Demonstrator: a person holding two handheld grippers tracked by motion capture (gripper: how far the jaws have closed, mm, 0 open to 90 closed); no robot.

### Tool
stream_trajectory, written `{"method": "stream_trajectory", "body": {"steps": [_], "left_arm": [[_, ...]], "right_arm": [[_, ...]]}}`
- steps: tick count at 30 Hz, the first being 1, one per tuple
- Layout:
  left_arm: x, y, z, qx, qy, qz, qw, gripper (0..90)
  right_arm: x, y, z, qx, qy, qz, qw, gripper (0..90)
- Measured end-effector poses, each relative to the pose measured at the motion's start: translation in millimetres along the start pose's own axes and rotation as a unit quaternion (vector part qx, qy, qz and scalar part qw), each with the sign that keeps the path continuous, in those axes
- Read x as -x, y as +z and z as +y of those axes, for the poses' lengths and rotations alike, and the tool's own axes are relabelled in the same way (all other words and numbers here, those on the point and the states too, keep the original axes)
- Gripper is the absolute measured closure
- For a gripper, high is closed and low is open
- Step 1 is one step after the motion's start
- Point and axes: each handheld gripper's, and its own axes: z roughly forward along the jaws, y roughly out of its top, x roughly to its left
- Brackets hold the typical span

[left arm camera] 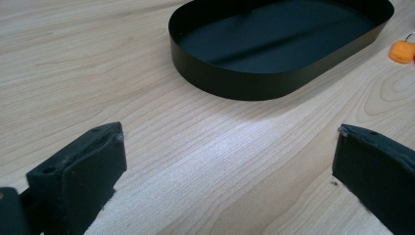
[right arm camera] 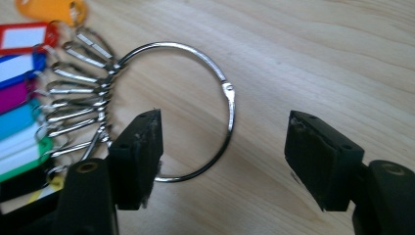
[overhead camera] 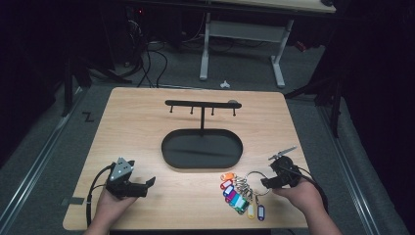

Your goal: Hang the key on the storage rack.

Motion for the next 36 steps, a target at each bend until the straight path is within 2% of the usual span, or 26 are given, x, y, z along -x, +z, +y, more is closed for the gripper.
{"method": "stream_trajectory", "body": {"steps": [4, 11, 13, 18, 20, 23, 26, 28, 33, 36], "left_arm": [[0.0, 2.4, -0.5, -0.005, -0.001, -0.001, 1.0, 0.3], [-0.6, 2.8, -0.4, -0.003, -0.004, -0.002, 1.0, 0.5], [1.1, 2.3, -0.4, -0.005, 0.0, -0.002, 1.0, 0.3], [-0.3, 2.4, -1.1, -0.003, -0.009, -0.005, 0.9999, 0.3], [-0.6, 1.2, -0.4, -0.002, -0.003, -0.005, 1.0, 0.3], [-1.5, 0.0, 2.0, 0.006, -0.007, -0.009, 0.9999, 0.3], [-1.3, -0.2, 2.0, 0.007, -0.01, -0.015, 0.9998, 0.3], [-0.5, -0.2, 2.2, 0.007, -0.005, -0.015, 0.9999, 0.3], [0.2, -4.0, 1.8, 0.01, -0.004, -0.011, 0.9999, 0.3], [-4.4, -3.7, 1.2, 0.01, -0.012, -0.008, 0.9998, 0.4]], "right_arm": [[-1.6, 2.0, 3.0, -0.013, -0.007, -0.001, 0.9999, 30.1], [1.8, 2.2, 14.1, -0.037, 0.002, 0.003, 0.9993, 31.7], [3.7, 2.7, 18.5, -0.056, 0.007, 0.003, 0.9984, 34.9], [0.6, 1.1, 28.8, -0.073, -0.001, 0.014, 0.9972, 38.0], [0.0, 1.3, 30.2, -0.077, -0.002, 0.013, 0.997, 38.0], [-1.7, 6.7, 35.4, -0.103, -0.005, 0.018, 0.9945, 39.5], [-4.6, 6.1, 36.6, -0.105, -0.006, 0.017, 0.9943, 43.9], [-4.7, 6.7, 36.8, -0.106, -0.009, 0.015, 0.9942, 45.0], [-3.7, 10.1, 38.1, -0.118, -0.014, -0.003, 0.9929, 49.6], [2.4, 11.3, 36.3, -0.123, -0.001, 0.005, 0.9924, 51.7]]}}
